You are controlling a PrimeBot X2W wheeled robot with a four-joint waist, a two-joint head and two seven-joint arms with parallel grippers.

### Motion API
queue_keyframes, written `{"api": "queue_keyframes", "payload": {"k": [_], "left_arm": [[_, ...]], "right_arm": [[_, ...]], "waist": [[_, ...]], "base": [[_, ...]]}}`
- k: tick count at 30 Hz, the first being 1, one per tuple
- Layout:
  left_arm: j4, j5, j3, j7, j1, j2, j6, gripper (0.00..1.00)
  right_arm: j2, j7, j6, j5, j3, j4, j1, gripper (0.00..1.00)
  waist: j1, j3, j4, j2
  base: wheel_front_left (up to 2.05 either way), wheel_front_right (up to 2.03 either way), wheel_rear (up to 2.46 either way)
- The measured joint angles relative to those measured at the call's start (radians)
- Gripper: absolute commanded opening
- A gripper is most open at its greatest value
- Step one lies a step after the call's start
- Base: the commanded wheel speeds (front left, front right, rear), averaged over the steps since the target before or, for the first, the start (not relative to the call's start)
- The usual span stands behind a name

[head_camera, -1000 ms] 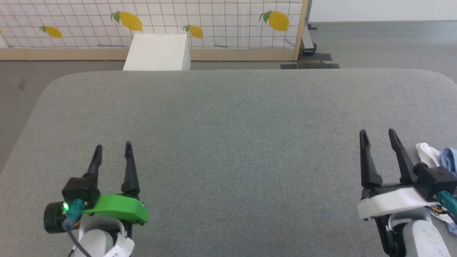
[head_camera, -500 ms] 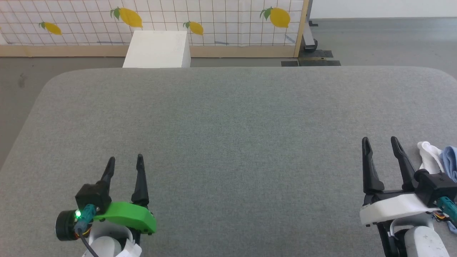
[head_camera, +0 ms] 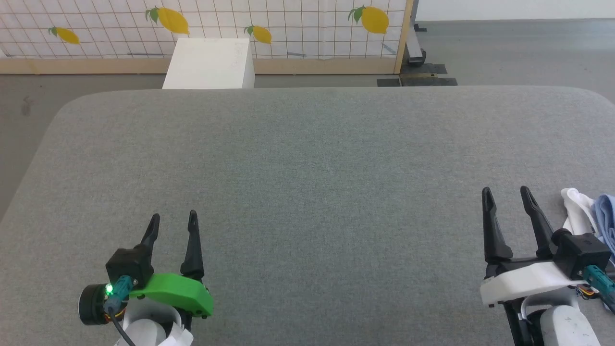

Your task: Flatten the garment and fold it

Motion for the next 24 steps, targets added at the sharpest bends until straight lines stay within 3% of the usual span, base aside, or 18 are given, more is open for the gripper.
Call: {"api": "queue_keyframes", "payload": {"k": [19,20,24], "left_arm": [[0.005,-0.002,-0.010,0.000,-0.003,0.001,0.000,1.00],[0.004,-0.001,-0.009,0.001,-0.003,0.001,0.000,0.00],[0.003,-0.001,-0.008,0.002,-0.002,0.000,0.000,0.00]], "right_arm": [[0.000,0.000,0.000,0.007,0.000,0.002,0.000,1.00],[0.000,0.000,0.000,0.007,0.000,0.002,0.000,0.00],[0.000,0.000,0.000,0.007,0.000,0.002,0.000,0.00]], "waist": [[0.0000,0.003,0.004,0.0000],[0.0000,0.004,0.004,0.0000],[0.0000,0.004,0.005,0.0000]], "base": [[0.00,0.00,0.00],[0.00,0.00,0.00],[0.00,0.00,0.00]]}}
